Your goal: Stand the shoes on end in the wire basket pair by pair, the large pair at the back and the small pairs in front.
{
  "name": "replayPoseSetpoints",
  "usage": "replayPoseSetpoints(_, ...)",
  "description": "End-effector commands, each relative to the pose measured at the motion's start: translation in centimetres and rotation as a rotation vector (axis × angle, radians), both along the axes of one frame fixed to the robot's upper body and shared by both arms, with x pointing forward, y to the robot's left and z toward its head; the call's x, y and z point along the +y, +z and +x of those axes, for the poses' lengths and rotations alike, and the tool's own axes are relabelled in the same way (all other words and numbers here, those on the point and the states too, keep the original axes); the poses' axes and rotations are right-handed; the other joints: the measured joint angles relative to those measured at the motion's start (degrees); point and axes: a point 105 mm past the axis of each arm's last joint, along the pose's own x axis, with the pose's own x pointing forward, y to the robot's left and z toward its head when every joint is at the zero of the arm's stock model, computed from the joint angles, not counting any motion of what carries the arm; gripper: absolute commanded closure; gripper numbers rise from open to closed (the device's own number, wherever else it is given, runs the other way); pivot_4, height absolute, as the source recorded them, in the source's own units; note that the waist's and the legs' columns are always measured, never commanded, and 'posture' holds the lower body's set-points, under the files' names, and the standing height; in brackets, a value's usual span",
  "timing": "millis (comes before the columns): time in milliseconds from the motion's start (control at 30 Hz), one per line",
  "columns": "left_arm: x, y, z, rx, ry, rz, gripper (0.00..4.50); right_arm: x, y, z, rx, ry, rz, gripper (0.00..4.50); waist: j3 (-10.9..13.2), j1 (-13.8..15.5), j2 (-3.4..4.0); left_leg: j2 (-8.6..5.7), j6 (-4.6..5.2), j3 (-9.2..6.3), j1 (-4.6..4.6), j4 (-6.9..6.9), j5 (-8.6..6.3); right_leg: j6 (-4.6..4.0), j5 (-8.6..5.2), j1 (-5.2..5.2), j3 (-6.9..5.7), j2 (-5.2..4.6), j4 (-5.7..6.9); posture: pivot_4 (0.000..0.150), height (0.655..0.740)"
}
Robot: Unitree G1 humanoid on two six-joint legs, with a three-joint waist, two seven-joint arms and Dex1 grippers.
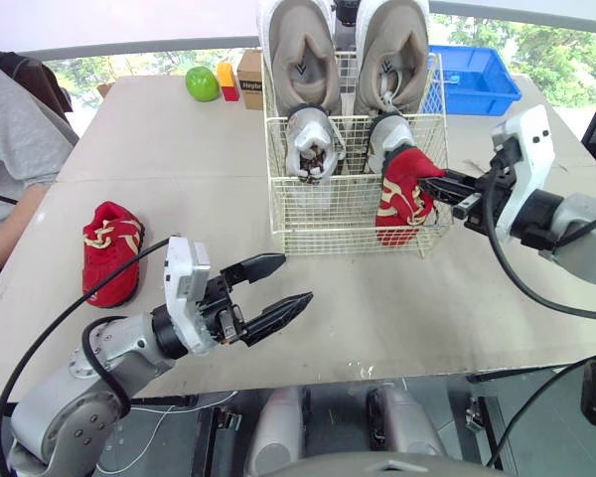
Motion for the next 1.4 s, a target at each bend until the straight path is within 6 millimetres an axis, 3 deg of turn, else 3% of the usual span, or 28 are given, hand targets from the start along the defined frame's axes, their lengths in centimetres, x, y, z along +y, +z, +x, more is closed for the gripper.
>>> replayPoseSetpoints(33, -0.4, 0.9, -0.4, -0.047, -0.021, 0.007, 0.0, -0.4, -2.0, -0.3, 0.074, 0.015, -0.042, 3.79, 0.0, 0.1, -0.04, 0.02, 0.0, -0.01, 0.23, -0.04, -0.01, -0.01, -0.01, 0.23, 0.0, -0.03, -0.07, 0.15, 0.74)
replayPoseSetpoints(67, -0.4, 0.9, -0.4, -0.048, -0.021, 0.006, 0.0, -0.6, -1.9, -0.3, 0.058, 0.002, -0.045, 3.64, 0.0, 0.1, -0.06, 0.03, 0.0, -0.04, 0.34, -0.1, -0.01, -0.01, -0.01, 0.29, 0.01, -0.06, -0.1, 0.15, 0.74)
replayPoseSetpoints(300, -0.3, 1.2, -0.4, -0.055, -0.021, 0.001, 0.0, -2.6, 0.1, -1.7, -0.099, 0.04, -0.144, 0.16, 0.1, 0.1, 0.13, 0.03, 0.01, -0.07, 0.32, -0.27, -0.02, 0.0, -0.01, 0.2, 0.15, -0.13, -0.19, 0.15, 0.74)
replayPoseSetpoints(333, -0.3, 1.2, -0.4, -0.055, -0.021, 0.001, 0.0, -2.7, 0.1, -1.9, -0.112, 0.053, -0.157, 0.07, 0.1, 0.0, 0.13, 0.02, 0.01, -0.07, 0.33, -0.3, -0.02, 0.0, -0.02, 0.2, 0.14, -0.13, -0.22, 0.15, 0.74)
replayPoseSetpoints(467, 0.1, 1.3, 0.0, -0.044, 0.006, -0.014, 0.0, -4.1, 0.3, -4.9, -0.15, 0.224, -0.2, 0.07, 0.1, 0.3, 0.13, 0.02, 0.02, -0.05, 0.33, -0.4, -0.03, 0.02, -0.03, 0.2, 0.15, -0.11, -0.31, 0.15, 0.74)
replayPoseSetpoints(533, 1.0, 1.6, 0.8, -0.029, 0.066, -0.055, 0.0, -2.9, -0.3, -7.5, -0.156, 0.411, -0.211, 0.07, 0.1, 0.5, 0.11, 0.02, 0.02, -0.07, 0.33, -0.41, -0.03, 0.03, -0.03, 0.23, 0.11, -0.11, -0.36, 0.15, 0.74)
replayPoseSetpoints(600, 2.3, 2.0, 1.7, -0.015, 0.148, -0.1, 0.0, -1.2, -0.5, -8.7, -0.206, 0.526, -0.166, 0.07, 0.1, 0.2, 0.12, 0.06, 0.03, -0.05, 0.4, -0.42, -0.03, 0.05, -0.03, 0.23, 0.15, -0.09, -0.33, 0.15, 0.74)
replayPoseSetpoints(667, 3.8, 2.0, 2.2, 0.002, 0.211, -0.099, 0.0, 0.6, -0.9, -8.9, -0.258, 0.589, -0.135, 0.07, 0.1, -0.3, -0.02, 0.15, 0.02, -0.08, 0.46, -0.42, -0.03, 0.25, -0.15, 0.23, 0.15, 0.01, -0.3, 0.15, 0.74)
replayPoseSetpoints(800, 8.7, 2.8, 3.0, 0.04, 0.391, -0.123, 0.0, 3.6, -2.8, -8.2, -0.259, 0.66, -0.071, 0.07, 0.1, -0.4, 0.0, 0.33, 0.0, -0.01, 0.53, -0.39, -0.03, 0.25, -0.16, 0.19, 0.09, 0.04, -0.22, 0.15, 0.74)
replayPoseSetpoints(933, 13.8, 3.2, 2.6, 0.078, 0.532, -0.099, 0.0, 5.2, -3.6, -8.5, -0.285, 0.722, -0.011, 0.07, 0.1, 0.0, -0.03, 0.26, -0.02, 0.0, 0.38, -0.46, -0.04, 0.0, -0.03, 0.08, 0.01, -0.08, -0.26, 0.15, 0.74)
replayPoseSetpoints(1067, 21.6, 2.2, 0.6, 0.21, 0.768, 0.026, 0.0, 5.8, -3.8, -8.3, -0.32, 0.757, -0.003, 0.07, 0.1, -0.1, -0.13, 0.13, -0.02, 0.08, 0.38, -0.6, -0.04, 0.0, -0.03, 0.07, 0.01, -0.25, -0.45, 0.15, 0.74)
replayPoseSetpoints(1133, 24.3, 1.6, 0.0, 0.282, 0.841, 0.088, 0.0, 5.9, -4.1, -8.4, -0.321, 0.773, -0.004, 0.07, 0.2, -0.2, -0.1, 0.14, -0.03, 0.07, 0.42, -0.68, -0.04, 0.0, -0.03, 0.0, -0.05, -0.25, -0.45, 0.15, 0.74)
replayPoseSetpoints(1300, 28.2, 1.4, 1.2, 0.359, 0.952, 0.134, 0.0, 5.8, -4.1, -8.2, -0.332, 0.767, 0.004, 0.07, 0.1, 0.8, -0.16, 0.12, -0.33, 0.08, 0.39, -0.86, -0.19, -0.04, -0.03, -0.09, -0.43, -0.9, -0.48, 0.15, 0.74)
replayPoseSetpoints(1400, 28.8, 0.9, 2.6, 0.394, 0.924, 0.183, 0.0, 5.8, -4.2, -8.2, -0.331, 0.756, -0.001, 0.07, 0.1, 1.3, -0.19, 0.08, -0.34, 0.19, 0.39, -0.92, -0.2, -0.07, -0.01, -0.13, -1.16, -1.51, -0.51, 0.15, 0.74)
